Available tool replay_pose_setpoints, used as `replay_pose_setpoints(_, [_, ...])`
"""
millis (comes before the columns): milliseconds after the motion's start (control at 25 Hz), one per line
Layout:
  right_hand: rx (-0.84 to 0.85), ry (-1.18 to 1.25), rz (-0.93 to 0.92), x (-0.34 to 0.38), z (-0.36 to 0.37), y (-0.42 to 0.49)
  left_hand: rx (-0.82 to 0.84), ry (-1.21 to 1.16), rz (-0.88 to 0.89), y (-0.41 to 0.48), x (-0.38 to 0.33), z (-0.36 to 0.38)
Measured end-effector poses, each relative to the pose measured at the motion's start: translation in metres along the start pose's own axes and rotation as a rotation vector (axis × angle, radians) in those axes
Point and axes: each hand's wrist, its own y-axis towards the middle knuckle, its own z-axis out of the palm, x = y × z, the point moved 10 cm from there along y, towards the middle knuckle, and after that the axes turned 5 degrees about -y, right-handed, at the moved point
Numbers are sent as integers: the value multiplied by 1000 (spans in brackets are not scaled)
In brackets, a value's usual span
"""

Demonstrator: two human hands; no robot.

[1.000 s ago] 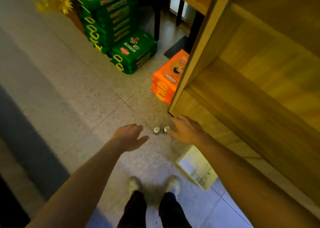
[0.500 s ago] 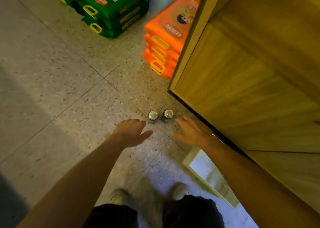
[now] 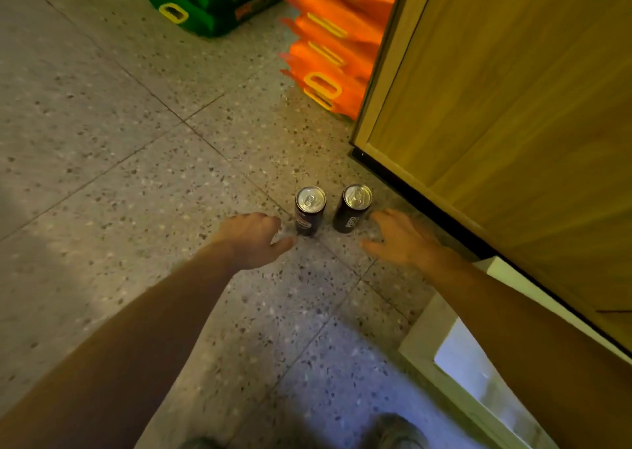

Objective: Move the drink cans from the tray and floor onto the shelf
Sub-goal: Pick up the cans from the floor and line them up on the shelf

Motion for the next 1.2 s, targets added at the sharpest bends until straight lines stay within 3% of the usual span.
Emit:
replay_pose_setpoints(200, [-10, 153, 33, -6, 7, 21, -64, -120, -54, 26, -3, 6])
replay_pose_setpoints(440, [-195, 464, 21, 1, -16, 39, -223, -552, -220, 50, -6, -6])
replay_pose_setpoints(600, [-267, 585, -13, 6, -15, 40, -311, -793, -170, 55, -15, -13])
replay_pose_setpoints(800, [-282, 628, -21, 16, -43, 25, -287, -875, -123, 45, -24, -37])
replay_pose_setpoints(960, [-294, 645, -37, 33, -129, -31, -271, -877, -108, 3, -45, -133])
replay_pose_setpoints(1200, [-321, 646, -34, 77, -384, -180, -246, -803, -21, -124, -102, -414])
